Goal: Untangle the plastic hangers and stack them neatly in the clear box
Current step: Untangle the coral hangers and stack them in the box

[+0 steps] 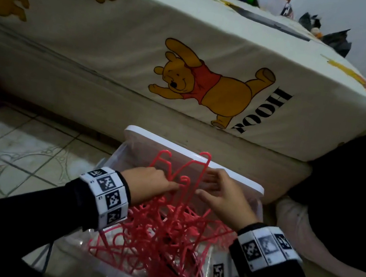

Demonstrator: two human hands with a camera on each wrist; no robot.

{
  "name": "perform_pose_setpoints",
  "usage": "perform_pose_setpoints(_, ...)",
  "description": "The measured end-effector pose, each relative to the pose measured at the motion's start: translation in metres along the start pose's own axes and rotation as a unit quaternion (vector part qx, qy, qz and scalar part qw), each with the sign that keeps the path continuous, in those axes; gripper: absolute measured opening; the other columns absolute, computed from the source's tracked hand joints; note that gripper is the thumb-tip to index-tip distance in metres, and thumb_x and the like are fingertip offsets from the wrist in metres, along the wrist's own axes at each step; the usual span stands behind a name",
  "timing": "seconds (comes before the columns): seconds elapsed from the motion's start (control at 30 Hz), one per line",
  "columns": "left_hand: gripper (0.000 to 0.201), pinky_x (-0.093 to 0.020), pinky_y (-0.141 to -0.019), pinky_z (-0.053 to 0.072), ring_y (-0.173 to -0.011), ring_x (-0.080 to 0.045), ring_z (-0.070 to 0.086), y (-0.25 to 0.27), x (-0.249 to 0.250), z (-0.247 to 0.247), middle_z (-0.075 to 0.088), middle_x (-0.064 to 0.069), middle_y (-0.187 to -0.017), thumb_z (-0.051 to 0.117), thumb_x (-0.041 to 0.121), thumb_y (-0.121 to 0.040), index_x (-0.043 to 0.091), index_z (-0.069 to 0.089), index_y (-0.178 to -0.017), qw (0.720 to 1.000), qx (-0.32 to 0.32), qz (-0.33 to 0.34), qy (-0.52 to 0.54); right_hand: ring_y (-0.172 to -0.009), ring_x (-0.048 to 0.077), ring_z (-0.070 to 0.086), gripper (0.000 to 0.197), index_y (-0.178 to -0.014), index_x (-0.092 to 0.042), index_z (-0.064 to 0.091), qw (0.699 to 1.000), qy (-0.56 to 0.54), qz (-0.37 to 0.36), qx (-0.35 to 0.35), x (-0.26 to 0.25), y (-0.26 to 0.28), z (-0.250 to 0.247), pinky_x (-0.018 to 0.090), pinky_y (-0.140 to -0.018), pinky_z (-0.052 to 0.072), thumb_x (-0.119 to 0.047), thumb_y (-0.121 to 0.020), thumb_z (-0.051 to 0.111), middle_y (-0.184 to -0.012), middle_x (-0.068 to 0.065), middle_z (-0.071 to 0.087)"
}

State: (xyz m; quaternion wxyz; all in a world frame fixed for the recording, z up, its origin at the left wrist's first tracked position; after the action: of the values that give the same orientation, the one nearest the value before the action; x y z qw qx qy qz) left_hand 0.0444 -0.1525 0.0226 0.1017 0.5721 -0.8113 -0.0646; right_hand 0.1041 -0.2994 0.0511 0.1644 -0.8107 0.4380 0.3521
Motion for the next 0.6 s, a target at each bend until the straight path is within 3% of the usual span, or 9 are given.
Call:
perform_pose_setpoints(0.07,0.043,-0.037,-0.083,0.049,-0.100,-0.028,0.061,0.000,0.005,-0.005,0.060,-0.009,-0.109,0.042,0.031,-0.098,0.039,0.029,-0.137,0.999,0.019,0.015,0.025,-0.085,0.001,0.060,0.033,-0.109,-0.022,0.054,1.000,-0.010,-0.021,0.009,-0.004,-0.005,0.013,0.016,-0.075,0.047,-0.018,-0.081,0.071,-0.093,-0.014,0.060)
perform_pose_setpoints(0.13,0.037,-0.032,-0.075,0.046,-0.096,-0.027,0.061,0.000,0.007,-0.012,0.061,-0.007,-0.104,0.046,0.031,-0.094,0.037,0.037,-0.129,0.998,0.050,0.024,0.030,-0.080,0.011,0.064,0.018,-0.089,-0.026,0.056,0.999,-0.013,-0.021,0.038,-0.003,-0.009,0.016,0.025,-0.074,0.052,-0.011,-0.085,0.065,-0.084,-0.010,0.064)
perform_pose_setpoints(0.2,0.028,-0.029,-0.067,0.038,-0.094,-0.028,0.061,0.001,0.006,-0.018,0.060,-0.005,-0.097,0.048,0.028,-0.092,0.031,0.045,-0.120,0.997,0.076,0.017,0.011,-0.075,0.020,0.066,0.026,-0.076,-0.026,0.056,0.997,-0.044,-0.004,0.058,0.003,-0.013,0.012,0.038,-0.072,0.056,-0.002,-0.086,0.059,-0.075,-0.003,0.066)
perform_pose_setpoints(0.33,0.023,-0.031,-0.063,0.036,-0.086,-0.029,0.062,0.004,0.005,-0.025,0.051,-0.001,-0.083,0.048,0.029,-0.094,0.031,0.045,-0.117,0.996,0.084,-0.002,0.015,-0.071,0.028,0.067,0.014,-0.072,-0.016,0.062,0.997,-0.044,0.016,0.064,0.011,-0.015,0.000,0.050,-0.071,0.055,-0.010,-0.085,0.066,-0.069,0.008,0.067)
perform_pose_setpoints(0.47,0.026,-0.031,-0.063,0.036,-0.086,-0.027,0.063,0.005,0.004,-0.034,0.064,-0.004,-0.093,0.047,0.028,-0.093,0.027,0.037,-0.116,0.991,0.127,0.002,0.050,-0.058,0.028,0.066,0.017,-0.070,-0.013,0.061,0.993,-0.084,0.013,0.087,0.007,-0.016,-0.011,0.047,-0.064,0.057,-0.009,-0.086,0.066,-0.061,0.010,0.066)
perform_pose_setpoints(0.6,0.030,-0.035,-0.063,0.047,-0.077,-0.019,0.065,0.006,-0.007,-0.052,0.067,0.003,-0.086,0.055,0.035,-0.092,0.027,0.030,-0.106,0.969,0.212,-0.045,0.117,-0.056,0.018,0.064,0.015,-0.074,-0.015,0.061,0.988,-0.119,-0.002,0.097,0.007,-0.017,-0.028,0.037,-0.062,0.057,-0.008,-0.087,0.065,-0.063,0.006,0.067)
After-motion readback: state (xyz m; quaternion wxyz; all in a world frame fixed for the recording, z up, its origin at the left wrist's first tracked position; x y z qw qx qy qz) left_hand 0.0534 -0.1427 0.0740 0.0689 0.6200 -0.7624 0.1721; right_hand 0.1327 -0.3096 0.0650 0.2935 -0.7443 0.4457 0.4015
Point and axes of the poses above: each hand's wrist, its own y-axis away from the middle knuckle, its own z-axis out of the palm, x = y × z, the point moved 6 cm from there along -y, towards the middle knuckle
